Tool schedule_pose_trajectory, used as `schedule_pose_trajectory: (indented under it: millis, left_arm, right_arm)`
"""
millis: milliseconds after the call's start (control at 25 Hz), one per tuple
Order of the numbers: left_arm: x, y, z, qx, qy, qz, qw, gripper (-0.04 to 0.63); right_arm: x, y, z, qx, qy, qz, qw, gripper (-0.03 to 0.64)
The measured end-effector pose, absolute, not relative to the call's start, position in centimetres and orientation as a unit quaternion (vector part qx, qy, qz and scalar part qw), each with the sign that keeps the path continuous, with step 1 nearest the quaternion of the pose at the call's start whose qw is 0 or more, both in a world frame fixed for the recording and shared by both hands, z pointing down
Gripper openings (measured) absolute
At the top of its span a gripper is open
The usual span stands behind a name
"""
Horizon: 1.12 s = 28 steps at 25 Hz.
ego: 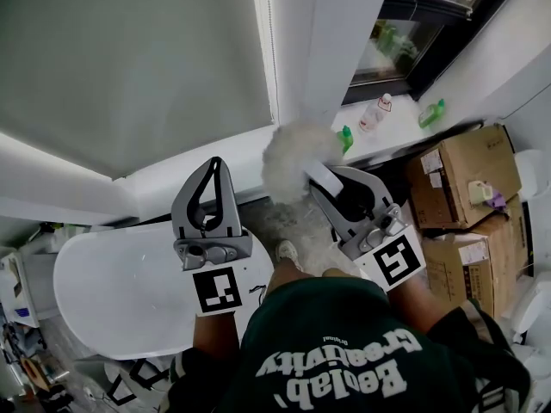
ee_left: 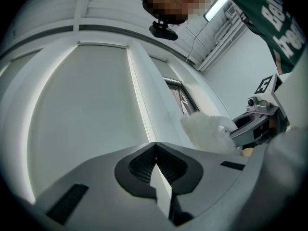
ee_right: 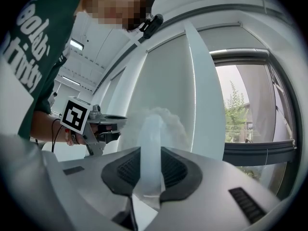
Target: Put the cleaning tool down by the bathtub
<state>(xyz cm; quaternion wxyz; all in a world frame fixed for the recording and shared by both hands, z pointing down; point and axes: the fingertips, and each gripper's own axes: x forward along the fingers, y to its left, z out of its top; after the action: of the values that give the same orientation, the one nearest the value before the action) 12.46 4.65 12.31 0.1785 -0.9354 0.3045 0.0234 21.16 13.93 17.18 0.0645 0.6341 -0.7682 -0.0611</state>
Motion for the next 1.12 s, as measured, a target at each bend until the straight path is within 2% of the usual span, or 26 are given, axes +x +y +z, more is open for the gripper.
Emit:
schedule_pose_trajectory:
  millis: [880,1120]
  left_arm:
    - [11.6,-2.2,16.4,-0.936,0.314,-0.009,0.157,0.008]
    - [11.7,-1.9,15.9,-0.929,0.335,-0.008,0.157,0.009]
  right_arm:
    - [20.7,8.5,20.5,0.636,-0.766,-0.027,0.090,0.092]
    - [21.0,7.8,19.8,0.622,-0.780,-0.024,0.067,0.092]
